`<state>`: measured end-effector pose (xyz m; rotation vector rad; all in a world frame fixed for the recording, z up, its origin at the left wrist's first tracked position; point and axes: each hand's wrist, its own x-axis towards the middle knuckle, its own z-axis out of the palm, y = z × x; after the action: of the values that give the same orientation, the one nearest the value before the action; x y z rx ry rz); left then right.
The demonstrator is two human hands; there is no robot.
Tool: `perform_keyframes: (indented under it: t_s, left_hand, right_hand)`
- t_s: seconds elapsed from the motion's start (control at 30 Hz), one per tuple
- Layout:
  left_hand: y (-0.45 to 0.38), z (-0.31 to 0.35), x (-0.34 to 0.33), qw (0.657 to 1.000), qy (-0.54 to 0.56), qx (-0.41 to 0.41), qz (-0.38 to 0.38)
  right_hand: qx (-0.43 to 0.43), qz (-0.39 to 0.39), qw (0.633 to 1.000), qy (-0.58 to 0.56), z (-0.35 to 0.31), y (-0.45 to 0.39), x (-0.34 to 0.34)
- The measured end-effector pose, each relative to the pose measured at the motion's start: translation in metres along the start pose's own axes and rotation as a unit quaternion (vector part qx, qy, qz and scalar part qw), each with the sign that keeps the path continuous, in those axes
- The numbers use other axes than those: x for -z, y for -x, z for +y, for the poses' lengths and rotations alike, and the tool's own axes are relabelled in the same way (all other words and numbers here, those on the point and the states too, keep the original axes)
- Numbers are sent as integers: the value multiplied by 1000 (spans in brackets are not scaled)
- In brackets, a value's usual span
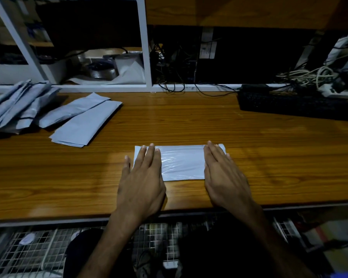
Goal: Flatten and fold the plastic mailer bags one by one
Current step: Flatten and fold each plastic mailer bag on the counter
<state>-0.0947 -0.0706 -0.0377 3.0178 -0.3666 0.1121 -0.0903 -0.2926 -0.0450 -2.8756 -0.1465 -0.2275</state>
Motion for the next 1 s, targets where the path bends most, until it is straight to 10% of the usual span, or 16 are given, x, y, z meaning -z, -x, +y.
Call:
perform_keyframes:
  t_s: [1.0]
  left_hand:
    - [42,-71,20,995,102,23,6]
  right_hand:
    - [-74,-2,997,-38,59,23,36]
